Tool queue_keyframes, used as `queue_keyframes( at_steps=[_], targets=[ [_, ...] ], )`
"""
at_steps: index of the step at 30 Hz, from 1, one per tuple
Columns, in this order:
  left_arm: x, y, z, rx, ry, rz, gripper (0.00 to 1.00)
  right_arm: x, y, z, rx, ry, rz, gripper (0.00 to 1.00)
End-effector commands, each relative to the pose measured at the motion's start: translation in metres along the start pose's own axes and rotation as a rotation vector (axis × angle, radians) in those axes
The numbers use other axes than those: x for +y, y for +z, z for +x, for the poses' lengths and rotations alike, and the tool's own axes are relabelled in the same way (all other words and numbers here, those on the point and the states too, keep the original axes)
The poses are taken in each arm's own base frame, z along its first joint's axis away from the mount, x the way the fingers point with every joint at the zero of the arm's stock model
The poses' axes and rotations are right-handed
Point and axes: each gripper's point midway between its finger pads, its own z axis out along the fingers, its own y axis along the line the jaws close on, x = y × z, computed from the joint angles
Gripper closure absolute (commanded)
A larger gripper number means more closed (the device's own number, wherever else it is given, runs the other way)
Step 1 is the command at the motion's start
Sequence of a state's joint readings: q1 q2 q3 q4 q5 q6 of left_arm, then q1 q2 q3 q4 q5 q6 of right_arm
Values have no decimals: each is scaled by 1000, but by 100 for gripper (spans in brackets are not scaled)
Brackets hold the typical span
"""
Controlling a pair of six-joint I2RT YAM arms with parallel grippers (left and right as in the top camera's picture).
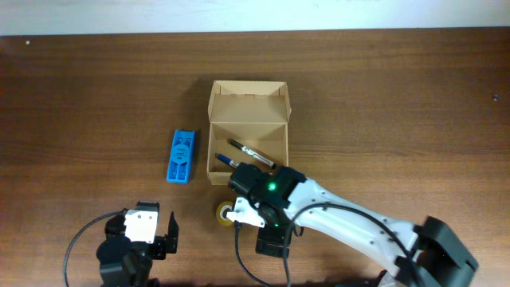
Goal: Pack container
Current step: 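Move the right gripper to the yellow highlighter and grasp it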
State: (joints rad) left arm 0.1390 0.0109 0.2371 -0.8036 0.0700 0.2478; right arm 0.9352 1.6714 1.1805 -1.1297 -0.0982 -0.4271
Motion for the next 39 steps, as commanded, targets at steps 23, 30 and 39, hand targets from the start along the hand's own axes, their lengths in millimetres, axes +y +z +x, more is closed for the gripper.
queue_keyframes(
  at_steps=[23,30,39],
  targets=[
    [2,1,2,4,16,-12,0,-54,61,-18,13,53,85,1],
    [2,1,2,4,16,-12,1,-59,70,-14,1,69,89,7],
    [2,1,2,4,16,-12,1,-54,74,-14,-10,73,63,28]
  ],
)
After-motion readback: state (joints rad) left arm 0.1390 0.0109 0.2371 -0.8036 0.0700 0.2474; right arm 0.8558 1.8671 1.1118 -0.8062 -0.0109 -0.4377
